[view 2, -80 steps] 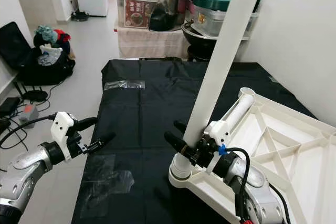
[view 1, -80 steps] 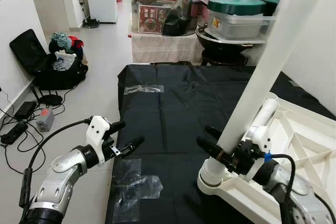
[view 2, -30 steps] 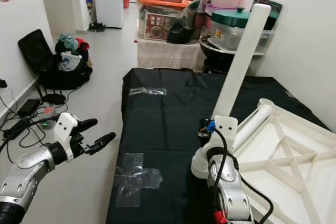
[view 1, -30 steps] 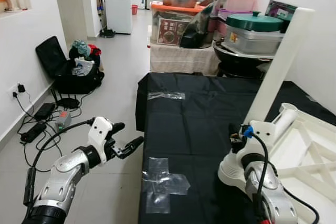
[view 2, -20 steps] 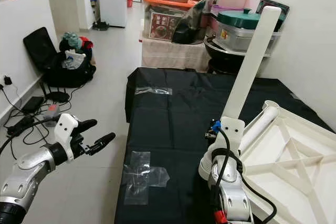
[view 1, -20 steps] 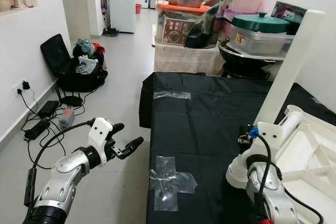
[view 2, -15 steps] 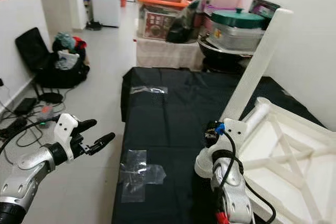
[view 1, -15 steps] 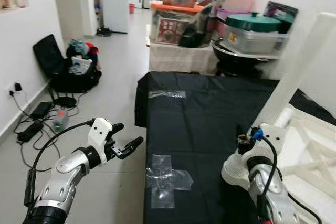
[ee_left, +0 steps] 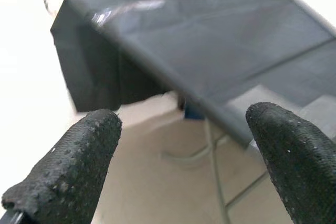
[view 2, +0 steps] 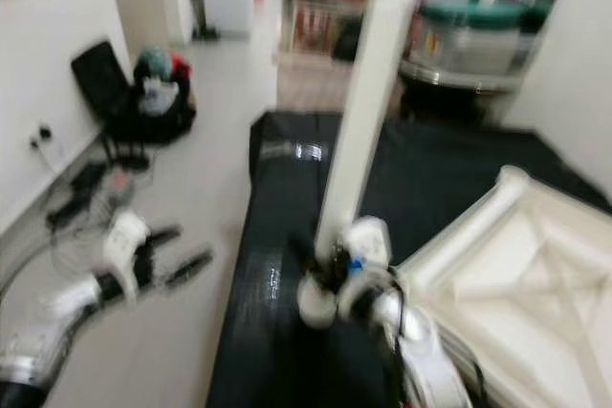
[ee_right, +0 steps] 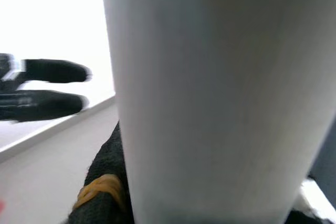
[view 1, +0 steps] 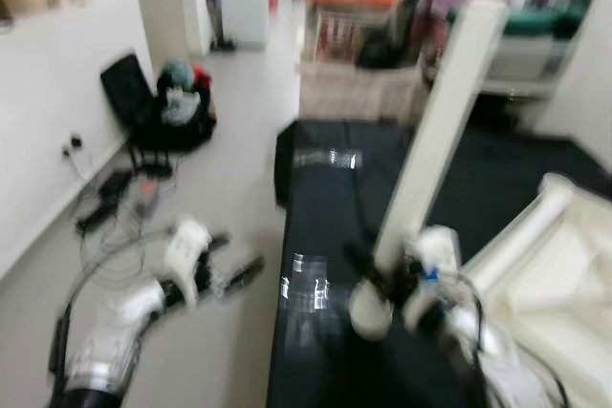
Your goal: Building children table
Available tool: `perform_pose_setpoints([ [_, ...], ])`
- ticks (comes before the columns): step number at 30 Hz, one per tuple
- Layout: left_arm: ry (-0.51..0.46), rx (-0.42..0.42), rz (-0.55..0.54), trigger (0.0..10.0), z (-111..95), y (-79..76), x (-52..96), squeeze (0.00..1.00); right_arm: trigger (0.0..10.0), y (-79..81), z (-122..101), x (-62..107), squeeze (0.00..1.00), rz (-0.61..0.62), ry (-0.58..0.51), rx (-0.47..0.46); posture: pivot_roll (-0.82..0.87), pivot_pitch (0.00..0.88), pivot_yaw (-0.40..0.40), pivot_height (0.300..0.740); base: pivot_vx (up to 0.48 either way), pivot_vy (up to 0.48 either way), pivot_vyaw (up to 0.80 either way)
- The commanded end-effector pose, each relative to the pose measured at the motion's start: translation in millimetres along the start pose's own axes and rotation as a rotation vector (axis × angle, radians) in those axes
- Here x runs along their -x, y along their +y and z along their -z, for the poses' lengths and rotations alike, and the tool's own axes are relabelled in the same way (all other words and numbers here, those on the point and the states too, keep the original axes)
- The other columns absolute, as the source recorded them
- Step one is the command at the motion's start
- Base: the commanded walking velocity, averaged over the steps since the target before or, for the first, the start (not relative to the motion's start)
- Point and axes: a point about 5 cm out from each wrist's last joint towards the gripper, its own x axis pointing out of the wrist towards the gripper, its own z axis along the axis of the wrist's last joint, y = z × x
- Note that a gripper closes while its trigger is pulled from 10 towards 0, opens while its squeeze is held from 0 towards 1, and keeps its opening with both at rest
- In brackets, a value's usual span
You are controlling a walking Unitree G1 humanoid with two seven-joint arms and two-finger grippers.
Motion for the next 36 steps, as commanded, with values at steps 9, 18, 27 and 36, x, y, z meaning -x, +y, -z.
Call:
perform_pose_setpoints([
  [9, -0.023, -0.01, 0.011, 10.0, -7, -1.1, -5.2, 0.0, 0.0, -40.9, -44, -2.3, 0.0, 0.158, -0.185, 0.053, 0.06, 0.0, -0.072, 0.74, 0.0, 0.0, 0.0],
  [18, -0.038, -0.008, 0.014, 10.0, -10, -2.3, -6.8, 0.0, 0.0, -39.3, -64, -9.9, 0.0, 0.203, -0.242, -0.043, 0.06, 0.0, -0.066, 0.74, 0.0, -0.36, -0.31],
  [27, -0.07, 0.015, -0.019, 10.0, -15, 2.9, -7.5, 0.0, 0.0, -35.7, -64, -12.5, 0.0, 0.192, -0.243, -0.01, 0.06, 0.0, -0.066, 0.74, 0.0, -0.313, -0.57],
  [36, -0.073, 0.018, -0.095, 10.0, -17, 14.9, -8.5, 0.0, 0.0, -34.7, -64, -10.5, 0.0, 0.197, -0.241, -0.001, 0.06, 0.0, -0.062, 0.74, 0.031, 0.0, 0.0],
])
